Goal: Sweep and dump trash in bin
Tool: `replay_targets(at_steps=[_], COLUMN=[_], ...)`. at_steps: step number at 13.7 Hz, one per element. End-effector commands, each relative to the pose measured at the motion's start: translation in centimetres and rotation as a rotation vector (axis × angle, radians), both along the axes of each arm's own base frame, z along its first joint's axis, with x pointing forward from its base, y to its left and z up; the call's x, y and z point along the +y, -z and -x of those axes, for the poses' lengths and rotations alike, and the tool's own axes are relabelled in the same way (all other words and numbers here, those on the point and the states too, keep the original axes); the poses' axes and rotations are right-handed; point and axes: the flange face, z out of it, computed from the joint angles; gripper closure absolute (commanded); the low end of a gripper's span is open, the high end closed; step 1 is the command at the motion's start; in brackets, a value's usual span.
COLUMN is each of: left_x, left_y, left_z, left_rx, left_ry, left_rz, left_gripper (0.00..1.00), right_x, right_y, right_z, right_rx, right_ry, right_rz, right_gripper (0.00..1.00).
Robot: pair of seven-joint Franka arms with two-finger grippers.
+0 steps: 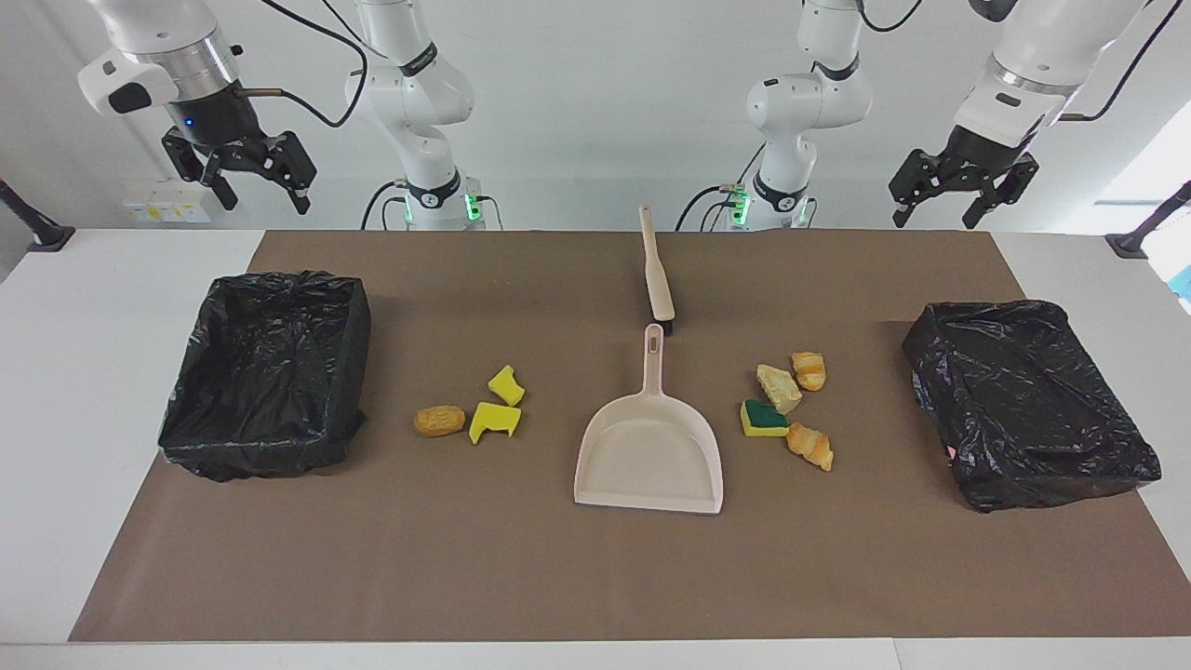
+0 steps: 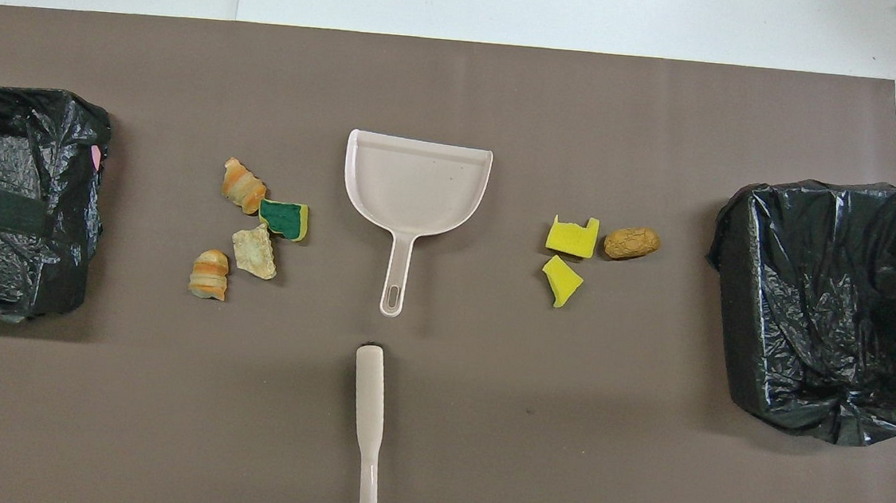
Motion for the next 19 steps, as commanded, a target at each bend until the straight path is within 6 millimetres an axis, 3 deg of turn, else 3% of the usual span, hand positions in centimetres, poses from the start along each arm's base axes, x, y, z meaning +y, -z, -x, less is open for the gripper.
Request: replay_targets(at_steps=[1,12,19], left_x=[0.2,0.2,0.2], left_y=[-0.5,-0.5,-0.5], left_z=[0.4,0.4,0.4], left_rx=[0.003,0.003,0.003], left_ry=[0.001,0.0,0.0], left_rz=[-0.009,-0.009,-0.009], left_gripper=[0.0,0.0,0.0], right_x=[0.3,-0.1,3.0], right_y=[0.7,1.0,2.7], right_z=[0.6,0.6,-2.3], right_rx=[0.029,0.063,0.08], right_ry=[0.013,-0.044,-0.102], right_rz=[-0.03,0.046,0.044], right_gripper=[0.0,0.0,0.0])
